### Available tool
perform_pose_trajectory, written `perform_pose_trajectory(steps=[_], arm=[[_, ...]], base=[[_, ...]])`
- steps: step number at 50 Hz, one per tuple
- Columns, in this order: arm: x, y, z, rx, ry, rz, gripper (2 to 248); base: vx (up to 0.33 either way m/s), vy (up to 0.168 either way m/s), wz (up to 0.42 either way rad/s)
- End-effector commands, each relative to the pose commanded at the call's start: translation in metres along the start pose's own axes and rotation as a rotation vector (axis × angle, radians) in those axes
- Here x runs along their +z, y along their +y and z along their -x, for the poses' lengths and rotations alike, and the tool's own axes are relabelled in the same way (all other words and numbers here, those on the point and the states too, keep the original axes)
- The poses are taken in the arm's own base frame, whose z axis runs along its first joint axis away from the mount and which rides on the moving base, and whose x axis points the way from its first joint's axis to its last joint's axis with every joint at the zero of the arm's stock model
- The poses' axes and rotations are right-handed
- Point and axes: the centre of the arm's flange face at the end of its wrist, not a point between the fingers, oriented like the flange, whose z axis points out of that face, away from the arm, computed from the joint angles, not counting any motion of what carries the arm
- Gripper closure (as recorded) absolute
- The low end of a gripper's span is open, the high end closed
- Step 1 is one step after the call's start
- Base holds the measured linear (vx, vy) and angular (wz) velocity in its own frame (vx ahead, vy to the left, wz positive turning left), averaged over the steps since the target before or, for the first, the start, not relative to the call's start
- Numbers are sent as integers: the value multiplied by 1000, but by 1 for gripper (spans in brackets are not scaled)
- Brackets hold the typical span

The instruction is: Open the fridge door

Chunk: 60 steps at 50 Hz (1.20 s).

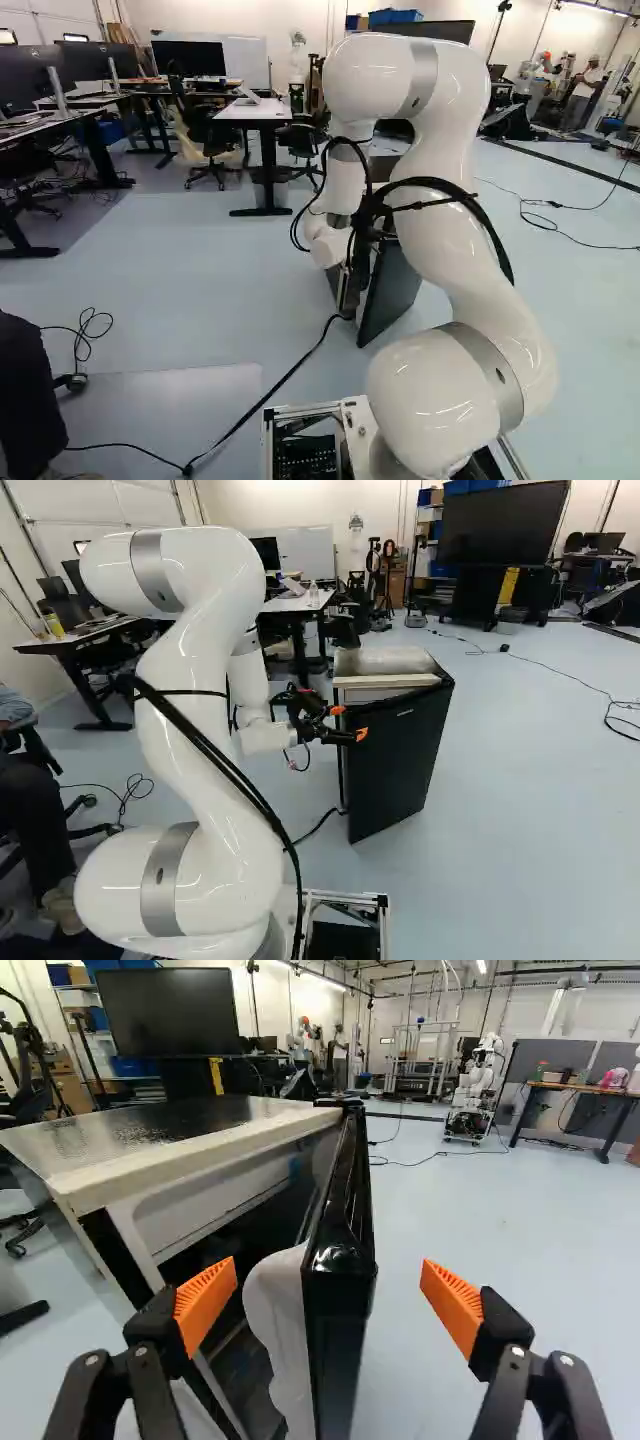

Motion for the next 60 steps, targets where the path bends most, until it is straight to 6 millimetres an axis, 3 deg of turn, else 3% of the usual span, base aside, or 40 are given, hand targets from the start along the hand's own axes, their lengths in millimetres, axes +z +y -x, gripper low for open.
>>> perform_pose_trajectory(steps=[33,60], arm=[[-25,68,-2,-54,-31,104,3],[-28,80,-5,-52,-1,176,3]], base=[[0,0,0],[0,0,0]])
